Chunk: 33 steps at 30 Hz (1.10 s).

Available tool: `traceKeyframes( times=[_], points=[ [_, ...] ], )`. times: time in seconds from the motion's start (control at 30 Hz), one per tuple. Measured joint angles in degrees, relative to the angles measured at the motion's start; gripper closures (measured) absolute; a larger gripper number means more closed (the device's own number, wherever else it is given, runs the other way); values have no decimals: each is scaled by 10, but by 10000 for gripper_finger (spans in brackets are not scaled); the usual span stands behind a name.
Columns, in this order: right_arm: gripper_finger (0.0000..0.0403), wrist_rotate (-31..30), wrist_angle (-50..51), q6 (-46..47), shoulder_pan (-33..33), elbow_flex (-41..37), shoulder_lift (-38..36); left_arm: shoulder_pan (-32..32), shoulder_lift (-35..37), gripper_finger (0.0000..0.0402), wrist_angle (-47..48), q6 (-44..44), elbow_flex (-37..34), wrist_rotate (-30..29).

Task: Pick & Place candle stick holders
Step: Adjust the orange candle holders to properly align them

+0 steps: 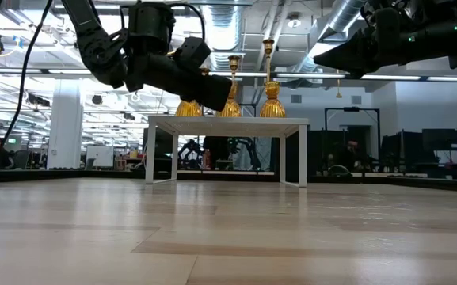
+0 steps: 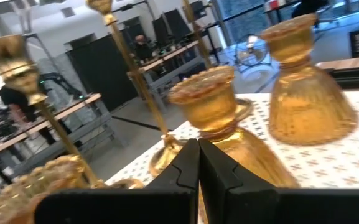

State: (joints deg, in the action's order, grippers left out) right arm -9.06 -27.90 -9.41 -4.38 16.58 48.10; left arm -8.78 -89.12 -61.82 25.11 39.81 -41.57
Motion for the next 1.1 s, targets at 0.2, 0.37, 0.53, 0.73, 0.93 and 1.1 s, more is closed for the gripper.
traceKeyframes(
  times=[0.2, 0.37, 0.53, 0.73, 0.93, 1.1],
  points=[
    [403, 0, 0, 0, 0, 0, 0, -8, 0, 399, 0, 1, 14, 8],
    [403, 0, 0, 0, 0, 0, 0, -7, 0, 399, 0, 4, 17, 11],
    [403, 0, 0, -2, 0, 0, 0, -7, 0, 399, 0, 5, 17, 11],
    [403, 0, 8, -2, 0, 0, 0, 2, 0, 399, 7, 33, 17, -31],
    [403, 0, 9, -2, 0, 0, 0, 22, 0, 399, 10, 59, 17, -36],
    [403, 0, 9, -1, 0, 0, 0, 45, 0, 399, 11, 71, 17, -45]
  ],
)
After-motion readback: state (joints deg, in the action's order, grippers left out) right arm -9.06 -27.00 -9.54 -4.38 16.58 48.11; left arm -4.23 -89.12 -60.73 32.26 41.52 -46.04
